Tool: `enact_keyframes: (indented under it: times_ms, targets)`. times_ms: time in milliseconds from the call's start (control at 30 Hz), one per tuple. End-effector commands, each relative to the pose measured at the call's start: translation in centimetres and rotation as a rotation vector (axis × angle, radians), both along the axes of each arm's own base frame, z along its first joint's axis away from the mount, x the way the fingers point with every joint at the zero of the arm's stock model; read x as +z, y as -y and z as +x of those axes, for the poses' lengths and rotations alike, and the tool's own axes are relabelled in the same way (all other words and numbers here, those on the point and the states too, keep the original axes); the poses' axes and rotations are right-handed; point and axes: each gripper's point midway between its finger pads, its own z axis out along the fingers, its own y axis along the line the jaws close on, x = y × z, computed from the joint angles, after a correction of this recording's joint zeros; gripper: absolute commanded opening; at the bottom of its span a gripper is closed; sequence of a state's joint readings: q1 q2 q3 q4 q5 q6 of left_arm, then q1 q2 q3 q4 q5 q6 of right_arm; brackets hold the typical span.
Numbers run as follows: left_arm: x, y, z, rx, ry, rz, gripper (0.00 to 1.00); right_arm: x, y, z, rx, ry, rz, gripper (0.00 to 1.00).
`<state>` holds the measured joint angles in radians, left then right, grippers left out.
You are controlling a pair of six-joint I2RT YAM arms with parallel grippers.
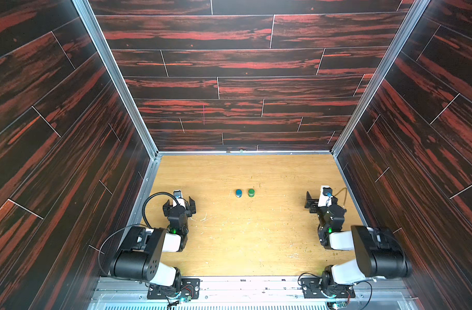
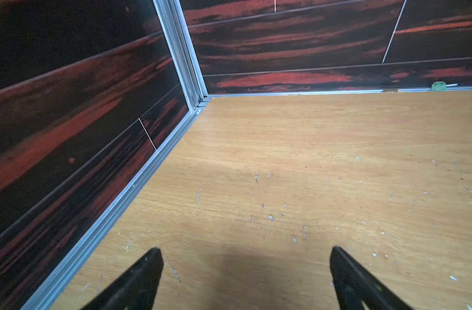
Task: Close the paint jar lid
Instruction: Reset both arms
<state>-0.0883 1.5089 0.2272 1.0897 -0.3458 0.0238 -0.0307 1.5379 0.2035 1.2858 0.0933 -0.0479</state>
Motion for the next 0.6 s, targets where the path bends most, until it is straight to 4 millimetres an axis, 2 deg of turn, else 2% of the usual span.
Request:
enact_keyframes:
  times_ms: [0,233,367,467,567]
  targets:
    - [1.0,0.4,1.3,-0.030,0.041,-0.033,0.99,0.4,-1.7,-0.3,0.109,0.027,0.051,0.94]
    - [0.7,-0.1,2.3,-0.030,-0.002,-0.066,1.00,0.0,-1.5,1.0,0.104,-0.014,0.066,0.96]
    - [0.3,-0.7,3.0,-0.005,-0.039,-0.082,1.00,-0.1,-0.5,1.3,0.051,-0.028,0.073,0.96]
    - [0.2,-0.8,3.1,-0.004,-0.046,-0.091,1.00,-0.3,0.7,1.7,-0.025,-0.038,0.092,0.96]
    - [0.3,-1.5,2.8,0.041,-0.040,-0.091,1.00,-0.5,0.9,2.0,-0.033,-0.056,0.102,0.96]
